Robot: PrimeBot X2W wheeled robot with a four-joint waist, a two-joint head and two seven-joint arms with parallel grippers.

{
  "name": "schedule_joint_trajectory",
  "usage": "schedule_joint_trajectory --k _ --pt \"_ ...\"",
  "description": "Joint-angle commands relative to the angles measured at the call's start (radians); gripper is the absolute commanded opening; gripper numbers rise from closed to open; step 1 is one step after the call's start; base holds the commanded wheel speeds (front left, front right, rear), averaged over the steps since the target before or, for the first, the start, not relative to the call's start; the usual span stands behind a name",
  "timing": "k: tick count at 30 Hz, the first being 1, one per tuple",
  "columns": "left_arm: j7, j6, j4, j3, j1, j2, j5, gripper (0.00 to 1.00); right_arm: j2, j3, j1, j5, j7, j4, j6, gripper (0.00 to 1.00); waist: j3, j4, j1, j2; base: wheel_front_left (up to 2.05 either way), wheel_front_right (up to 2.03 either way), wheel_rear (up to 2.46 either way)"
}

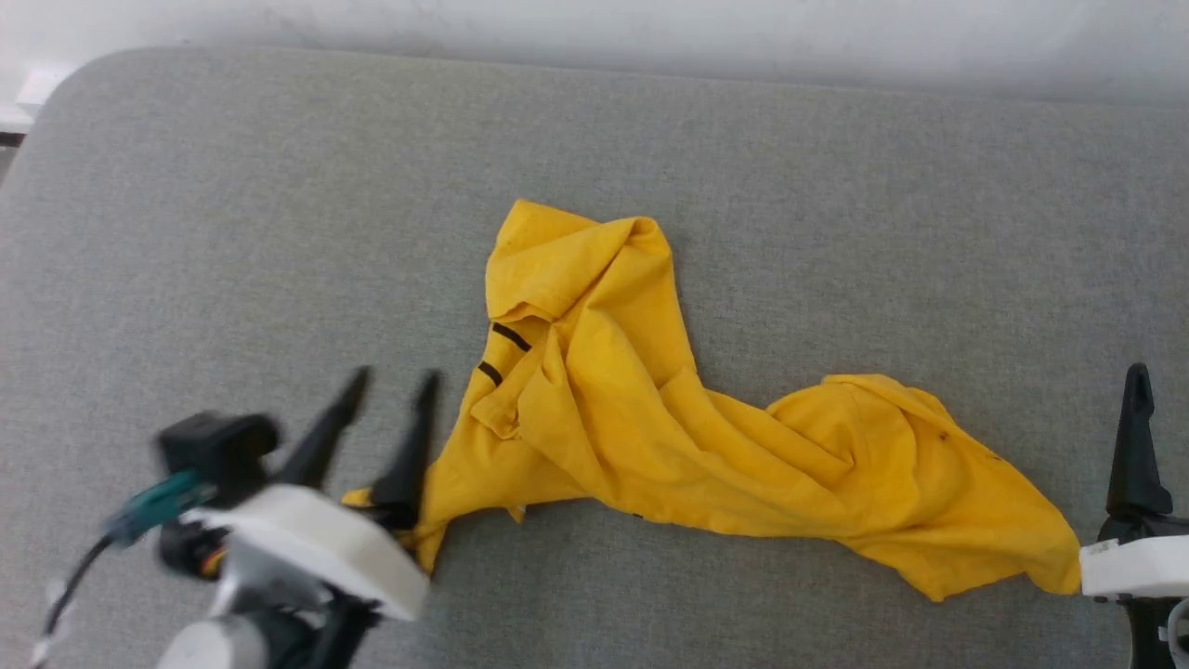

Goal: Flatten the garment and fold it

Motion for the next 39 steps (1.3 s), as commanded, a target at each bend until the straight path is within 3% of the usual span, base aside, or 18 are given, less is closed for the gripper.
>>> schedule_joint_trajectory --k 1,8,17,18,20,26,31,35,39 --pt "0.017 -0.014 -0.003 -0.022 -0.025 -0.005 0.004 1.0 0.002 0.003 -0.009 0.0 -0.001 -0.004 -0.001 1.0 0.014 -0.009 0.0 -0.0001 0.0 0.0 0.0" --pt "0.164 -0.077 0.104 -0.189 -0.175 0.014 0.083 1.0 0.002 0.017 -0.035 -0.002 -0.004 -0.004 -0.001 1.0 0.054 -0.05 0.0 -0.0001 0.0 0.0 0.0" --pt "0.228 -0.07 0.229 -0.248 -0.21 0.003 0.112 1.0 0.002 0.009 -0.039 0.0 -0.017 0.01 -0.001 1.0 0.078 -0.085 0.0 -0.0001 0.0 0.0 0.0" --pt "0.228 -0.07 0.236 -0.25 -0.211 0.002 0.112 0.95 0.002 0.009 -0.039 0.001 -0.018 0.012 -0.001 1.0 0.078 -0.087 0.0 -0.0001 0.0 0.0 0.0" --pt "0.215 -0.071 0.239 -0.25 -0.215 -0.002 0.113 0.0 0.002 0.009 -0.037 0.002 -0.021 0.015 -0.001 1.0 0.075 -0.087 0.0 -0.0001 0.0 0.0 0.0" --pt "0.155 -0.07 0.19 -0.228 -0.244 -0.021 0.105 0.0 0.002 0.007 -0.036 -0.002 -0.022 0.024 -0.001 1.0 0.052 -0.077 0.0 -0.0001 0.0 0.0 0.0" --pt "0.138 -0.074 0.102 -0.207 -0.317 -0.074 0.054 0.0 0.002 -0.001 -0.035 -0.004 -0.018 0.024 -0.001 1.0 0.044 -0.068 0.0 -0.0001 0.0 0.0 0.0" --pt "0.153 -0.077 0.085 -0.202 -0.451 -0.14 0.017 0.0 0.002 -0.002 -0.048 -0.012 -0.013 0.01 -0.001 1.0 0.071 -0.081 0.0 -0.0001 0.0 0.0 0.0" --pt "0.183 -0.07 0.157 -0.193 -0.625 -0.193 0.001 0.0 0.002 0.008 -0.077 -0.012 -0.007 -0.007 -0.001 1.0 0.131 -0.129 0.0 -0.0001 0.0 0.0 0.0"
